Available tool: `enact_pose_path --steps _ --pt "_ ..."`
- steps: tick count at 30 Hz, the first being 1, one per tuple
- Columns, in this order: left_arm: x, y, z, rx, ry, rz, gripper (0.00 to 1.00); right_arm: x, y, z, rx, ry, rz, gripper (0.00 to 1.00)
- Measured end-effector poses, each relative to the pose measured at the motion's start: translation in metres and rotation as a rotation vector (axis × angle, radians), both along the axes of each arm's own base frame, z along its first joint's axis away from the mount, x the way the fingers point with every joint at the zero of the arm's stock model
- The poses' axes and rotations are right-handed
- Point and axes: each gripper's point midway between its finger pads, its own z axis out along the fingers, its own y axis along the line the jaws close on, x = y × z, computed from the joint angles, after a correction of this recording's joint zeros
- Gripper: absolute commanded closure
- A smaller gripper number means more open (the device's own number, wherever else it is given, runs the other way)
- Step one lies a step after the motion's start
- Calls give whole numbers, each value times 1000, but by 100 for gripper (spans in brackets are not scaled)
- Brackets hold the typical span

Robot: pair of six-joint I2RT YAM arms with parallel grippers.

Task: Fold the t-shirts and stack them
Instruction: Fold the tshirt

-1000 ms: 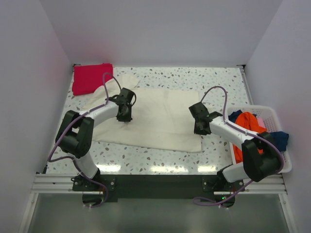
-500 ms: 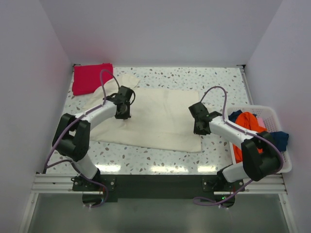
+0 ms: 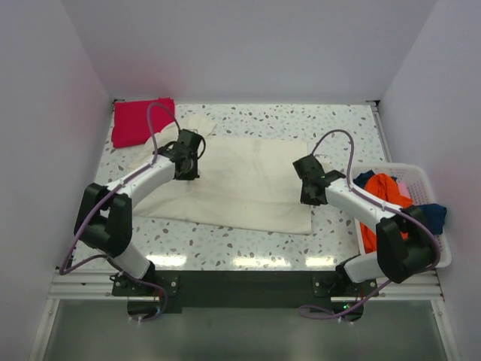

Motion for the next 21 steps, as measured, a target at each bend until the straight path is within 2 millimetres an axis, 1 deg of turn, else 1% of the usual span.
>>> enact_pose_path --steps 9,15,18,21 --pt "1 6 0 1 3 17 100 6 -8 8 -8 -29 -28 100" --pt "1 7 -1 -1 5 18 100 11 -8 11 -5 -38 -30 100" --pt "1 6 -4 1 12 18 100 14 -6 10 -6 -38 -28 100" --pt "2 6 -8 2 20 18 100 16 -6 5 -13 -27 -25 100"
